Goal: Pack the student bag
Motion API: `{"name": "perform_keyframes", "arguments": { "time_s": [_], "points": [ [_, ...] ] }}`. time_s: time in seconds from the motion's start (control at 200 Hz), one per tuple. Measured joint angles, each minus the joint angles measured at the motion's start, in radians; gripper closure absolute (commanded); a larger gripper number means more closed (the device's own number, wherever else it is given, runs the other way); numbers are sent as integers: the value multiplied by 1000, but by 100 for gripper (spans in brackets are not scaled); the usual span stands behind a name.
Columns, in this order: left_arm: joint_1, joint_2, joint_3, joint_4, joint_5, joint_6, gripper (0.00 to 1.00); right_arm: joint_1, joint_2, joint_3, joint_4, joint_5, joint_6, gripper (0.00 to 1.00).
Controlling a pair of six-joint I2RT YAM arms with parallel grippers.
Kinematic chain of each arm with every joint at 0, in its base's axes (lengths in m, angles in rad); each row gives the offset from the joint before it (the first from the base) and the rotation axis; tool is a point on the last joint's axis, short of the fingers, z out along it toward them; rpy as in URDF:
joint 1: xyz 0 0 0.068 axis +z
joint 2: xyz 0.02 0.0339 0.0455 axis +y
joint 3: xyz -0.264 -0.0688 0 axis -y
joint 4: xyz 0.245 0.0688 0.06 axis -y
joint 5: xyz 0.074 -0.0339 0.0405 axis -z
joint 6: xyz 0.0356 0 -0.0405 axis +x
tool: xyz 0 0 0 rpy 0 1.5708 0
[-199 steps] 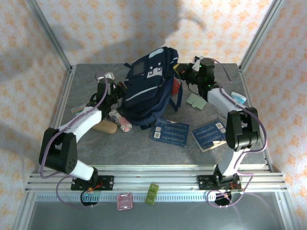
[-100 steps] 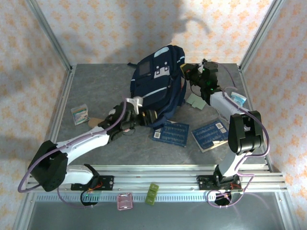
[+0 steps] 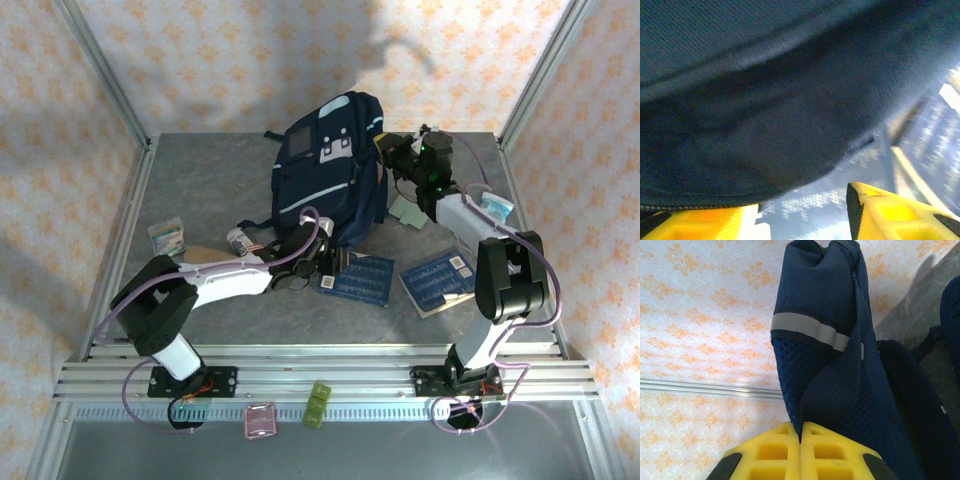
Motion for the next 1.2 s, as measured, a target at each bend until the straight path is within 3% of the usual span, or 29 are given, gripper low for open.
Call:
{"name": "perform_keyframes", "arguments": {
  "time_s": [0.11,0.315,0.491,0.721,0.851,1.021,1.201],
  "points": [
    [87,13,18,-63,-59,11,48,5,-26,-46,3,11,6,100],
    [353,53,68,-149,-120,52,47,82,-71,-151,10,37,21,100],
    [473,118,140,-231,-166,74,47,180,-24,-154,20,51,29,100],
    [504,14,98,-247,-238,72,42,248,196,46,45,40,31,100],
    [502,-52,79,-243,-257,73,42,283,277,66,85,29,51,100],
    [501,11,85,-240,-237,81,43,291,330,-3,93,46,59,100],
    [484,109,110,-240,-159,82,44,235,320,-178,150,51,76,100]
  ]
}}
